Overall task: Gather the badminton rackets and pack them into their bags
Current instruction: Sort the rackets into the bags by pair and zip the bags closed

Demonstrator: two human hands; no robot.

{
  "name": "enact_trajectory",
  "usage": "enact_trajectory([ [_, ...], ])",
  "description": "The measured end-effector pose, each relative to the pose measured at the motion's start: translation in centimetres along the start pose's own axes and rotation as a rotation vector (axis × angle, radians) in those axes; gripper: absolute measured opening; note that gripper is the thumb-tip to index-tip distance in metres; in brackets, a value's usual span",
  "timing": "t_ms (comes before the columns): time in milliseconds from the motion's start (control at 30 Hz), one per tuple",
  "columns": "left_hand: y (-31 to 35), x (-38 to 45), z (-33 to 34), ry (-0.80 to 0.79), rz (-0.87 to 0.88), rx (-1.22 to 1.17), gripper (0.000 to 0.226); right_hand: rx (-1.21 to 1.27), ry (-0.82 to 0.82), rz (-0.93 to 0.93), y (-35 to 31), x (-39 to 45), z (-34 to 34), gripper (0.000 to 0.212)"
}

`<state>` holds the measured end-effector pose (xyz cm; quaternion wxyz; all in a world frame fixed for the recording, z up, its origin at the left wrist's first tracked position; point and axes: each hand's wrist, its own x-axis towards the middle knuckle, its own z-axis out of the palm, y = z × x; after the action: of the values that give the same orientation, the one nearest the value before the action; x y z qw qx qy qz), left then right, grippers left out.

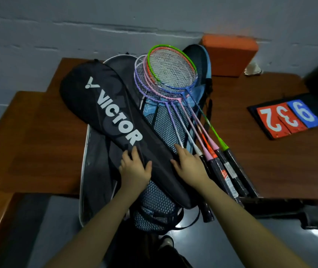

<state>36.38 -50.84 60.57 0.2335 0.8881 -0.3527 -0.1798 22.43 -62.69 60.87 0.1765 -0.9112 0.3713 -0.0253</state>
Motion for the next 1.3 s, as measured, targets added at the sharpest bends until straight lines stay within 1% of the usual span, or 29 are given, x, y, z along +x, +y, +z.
enact_trajectory([
  [67,0.0,-0.2,0.3,-0.008,0.005,-0.079,0.073,-0.021,0.010,-0.031,-0.5,0.7,0.6,0.054],
  [133,0.2,-0.6,0.9,0.007,0.001,-0.193,0.070,0.010,-0.002,-0.026,-0.5,0.9,0.9,0.053],
  [233,0.8,-1.2,1.5,0.023,-0.064,-0.313,0.069,0.058,-0.075,-0.032,-0.3,0.8,0.6,0.056],
  [267,0.8,-1.4,1.5,0.022,-0.099,-0.339,0.070,0.056,-0.076,-0.056,-0.3,0.6,0.5,0.056],
  [333,0.8,-1.9,1.4,0.033,-0.120,-0.389,0.068,0.049,-0.016,-0.118,-0.7,0.0,0.5,0.056],
  [467,0.6,-3.1,0.7,0.116,-0.064,-0.515,0.062,0.018,0.157,-0.223,-1.9,-1.4,0.2,0.049],
  [567,1.0,-4.4,-0.3,0.203,-0.006,-0.591,0.052,0.016,0.229,-0.265,-2.9,-2.6,-0.8,0.048],
  [633,1.3,-5.2,-1.3,0.254,0.037,-0.611,0.044,0.040,0.267,-0.274,-3.6,-3.4,-1.5,0.046],
  [733,1.6,-5.9,-2.9,0.298,0.053,-0.629,0.038,0.099,0.328,-0.263,-4.6,-4.3,-2.2,0.040],
  [1000,-0.1,-6.2,-8.4,0.339,0.113,-0.538,0.040,0.268,0.497,-0.243,-9.8,-4.8,-2.3,0.038],
  [1100,-1.5,-5.0,-11.0,0.318,0.134,-0.519,0.043,0.287,0.521,-0.228,-12.5,-3.6,-2.3,0.038],
  [1200,-3.6,-2.8,-13.3,0.273,0.087,-0.564,0.047,0.277,0.527,-0.216,-15.6,-1.7,-1.8,0.037],
  [1300,-6.5,-0.4,-15.3,0.227,0.063,-0.535,0.048,0.312,0.492,-0.174,-19.2,0.6,-0.5,0.036],
])
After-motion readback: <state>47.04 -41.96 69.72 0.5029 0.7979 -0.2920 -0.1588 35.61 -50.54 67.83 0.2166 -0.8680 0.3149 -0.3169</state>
